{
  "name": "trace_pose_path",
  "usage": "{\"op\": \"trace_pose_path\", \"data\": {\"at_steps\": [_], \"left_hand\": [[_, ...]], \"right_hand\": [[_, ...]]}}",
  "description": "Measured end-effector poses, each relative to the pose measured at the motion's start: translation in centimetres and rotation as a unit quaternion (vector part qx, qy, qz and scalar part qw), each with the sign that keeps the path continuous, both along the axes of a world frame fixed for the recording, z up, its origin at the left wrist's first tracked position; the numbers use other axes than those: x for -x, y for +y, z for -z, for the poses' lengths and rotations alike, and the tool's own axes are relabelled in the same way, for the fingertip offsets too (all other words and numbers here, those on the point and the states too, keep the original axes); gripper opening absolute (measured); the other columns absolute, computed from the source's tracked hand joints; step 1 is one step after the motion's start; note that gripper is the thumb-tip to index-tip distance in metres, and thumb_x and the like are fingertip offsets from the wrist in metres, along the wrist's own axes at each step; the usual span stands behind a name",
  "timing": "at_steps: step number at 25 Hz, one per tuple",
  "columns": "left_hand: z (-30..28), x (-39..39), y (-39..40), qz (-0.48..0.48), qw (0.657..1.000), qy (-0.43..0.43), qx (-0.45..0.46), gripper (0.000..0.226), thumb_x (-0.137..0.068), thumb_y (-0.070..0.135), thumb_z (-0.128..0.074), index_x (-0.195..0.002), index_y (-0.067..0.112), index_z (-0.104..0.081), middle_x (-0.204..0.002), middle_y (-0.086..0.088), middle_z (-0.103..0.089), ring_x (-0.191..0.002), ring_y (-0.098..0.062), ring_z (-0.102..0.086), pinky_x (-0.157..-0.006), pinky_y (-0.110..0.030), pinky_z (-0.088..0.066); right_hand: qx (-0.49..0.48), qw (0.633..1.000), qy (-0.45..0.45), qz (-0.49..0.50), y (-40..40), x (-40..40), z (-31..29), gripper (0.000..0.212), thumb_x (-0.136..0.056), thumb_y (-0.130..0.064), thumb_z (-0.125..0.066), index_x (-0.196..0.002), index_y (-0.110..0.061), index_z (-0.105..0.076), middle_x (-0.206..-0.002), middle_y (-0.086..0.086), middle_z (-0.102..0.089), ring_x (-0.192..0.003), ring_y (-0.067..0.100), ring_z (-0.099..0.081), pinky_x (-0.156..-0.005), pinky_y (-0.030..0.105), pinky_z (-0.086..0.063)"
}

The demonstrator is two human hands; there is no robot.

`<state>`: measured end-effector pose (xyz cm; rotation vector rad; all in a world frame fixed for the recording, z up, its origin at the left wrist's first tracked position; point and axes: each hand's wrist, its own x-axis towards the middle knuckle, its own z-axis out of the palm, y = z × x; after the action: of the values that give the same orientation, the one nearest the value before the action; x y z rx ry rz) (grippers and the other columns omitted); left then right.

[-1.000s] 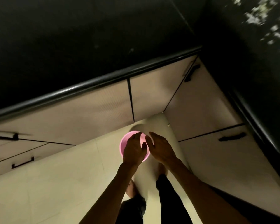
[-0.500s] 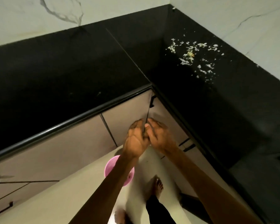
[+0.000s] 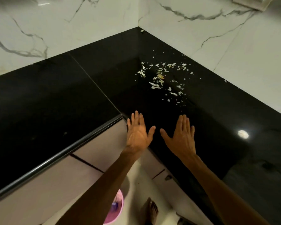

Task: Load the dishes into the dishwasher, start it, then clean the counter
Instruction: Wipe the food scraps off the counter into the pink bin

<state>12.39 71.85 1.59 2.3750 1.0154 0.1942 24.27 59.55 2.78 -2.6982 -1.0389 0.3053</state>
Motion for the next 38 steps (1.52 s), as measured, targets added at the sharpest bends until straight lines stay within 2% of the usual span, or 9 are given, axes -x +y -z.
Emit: {"op": "trace_pose_path", "data": {"at_steps": [3,8,14,21,24,27,29,33,38], "left_hand": [[1.4,-3.7,2.8,0.011,0.994,0.111,-0.019,0.094,-0.093,0.068,-0.024,-0.151,0.002,0.008,-0.159,-0.016,0.016,-0.147,-0.027,0.017,-0.118,-0.039,0.011],[2.5,-9.4,5.8,-0.037,0.987,0.114,-0.109,0.106,-0.085,0.080,-0.017,-0.151,0.001,0.007,-0.160,-0.016,0.013,-0.148,-0.026,0.013,-0.119,-0.036,0.008],[2.8,-15.2,10.9,-0.027,0.984,0.128,-0.125,0.096,-0.089,0.074,-0.011,-0.151,0.003,0.006,-0.160,-0.014,0.013,-0.148,-0.024,0.013,-0.119,-0.035,0.007],[2.9,-19.9,15.1,-0.015,0.984,0.122,-0.128,0.083,-0.095,0.060,-0.013,-0.151,0.003,0.007,-0.160,-0.015,0.014,-0.147,-0.024,0.016,-0.120,-0.037,0.006],[2.7,-19.9,15.1,-0.018,0.988,0.101,-0.116,0.082,-0.096,0.062,-0.010,-0.151,0.004,0.007,-0.160,-0.013,0.014,-0.147,-0.022,0.016,-0.120,-0.036,0.006],[2.3,-19.7,14.9,-0.005,0.995,0.059,-0.083,0.074,-0.098,0.058,-0.006,-0.151,0.008,0.007,-0.160,-0.009,0.014,-0.146,-0.017,0.017,-0.120,-0.033,0.008],[2.3,-19.7,15.0,-0.006,0.996,0.044,-0.071,0.073,-0.098,0.058,-0.004,-0.151,0.010,0.005,-0.160,-0.006,0.013,-0.146,-0.015,0.017,-0.119,-0.032,0.009],[2.5,-19.6,15.1,-0.015,0.999,0.000,-0.031,0.075,-0.095,0.061,-0.003,-0.153,0.013,-0.003,-0.161,-0.001,0.007,-0.147,-0.010,0.014,-0.119,-0.028,0.009],[2.3,-19.3,15.3,0.002,1.000,-0.011,-0.008,0.074,-0.092,0.066,0.001,-0.149,0.019,0.002,-0.160,0.002,0.008,-0.146,-0.008,0.014,-0.120,-0.029,0.006]], "right_hand": [[0.086,0.995,0.008,0.056,-0.7,-3.9,1.7,0.115,-0.078,-0.087,-0.021,-0.152,-0.004,0.012,-0.161,0.015,0.017,-0.147,0.028,0.020,-0.120,0.051,0.009],[0.084,0.994,-0.010,0.068,4.3,-8.3,2.9,0.115,-0.077,-0.088,-0.008,-0.151,-0.001,0.012,-0.160,0.017,0.018,-0.147,0.029,0.022,-0.119,0.052,0.012],[0.057,0.997,-0.034,0.029,12.8,-14.4,3.6,0.103,-0.086,-0.078,-0.006,-0.151,0.000,0.011,-0.160,0.018,0.015,-0.148,0.029,0.018,-0.120,0.050,0.008],[0.047,0.996,-0.037,-0.064,20.6,-20.2,4.1,0.087,-0.095,-0.066,-0.010,-0.153,-0.005,0.009,-0.162,0.012,0.012,-0.149,0.024,0.017,-0.121,0.045,0.008],[-0.004,0.995,0.028,-0.094,20.0,-20.6,2.6,0.085,-0.096,-0.067,-0.013,-0.153,-0.009,0.010,-0.162,0.008,0.015,-0.148,0.019,0.020,-0.121,0.045,0.008],[-0.035,0.999,-0.006,-0.008,13.3,-16.2,2.2,0.089,-0.094,-0.071,-0.012,-0.154,-0.009,0.009,-0.161,0.008,0.019,-0.148,0.022,0.020,-0.121,0.047,0.006],[0.005,0.996,-0.052,0.068,8.4,-10.9,2.8,0.097,-0.091,-0.076,-0.016,-0.154,-0.003,-0.009,-0.162,0.014,0.002,-0.150,0.028,0.002,-0.120,0.054,-0.008],[0.056,0.993,-0.022,0.106,11.1,-9.7,4.5,0.099,-0.090,-0.076,-0.024,-0.149,0.002,-0.023,-0.160,0.020,-0.016,-0.149,0.033,-0.013,-0.116,0.054,-0.012],[-0.034,0.998,0.030,-0.043,17.2,-17.0,2.7,0.081,-0.095,-0.069,-0.020,-0.155,-0.016,-0.010,-0.162,0.001,0.002,-0.150,0.016,0.007,-0.123,0.043,0.000]]}}
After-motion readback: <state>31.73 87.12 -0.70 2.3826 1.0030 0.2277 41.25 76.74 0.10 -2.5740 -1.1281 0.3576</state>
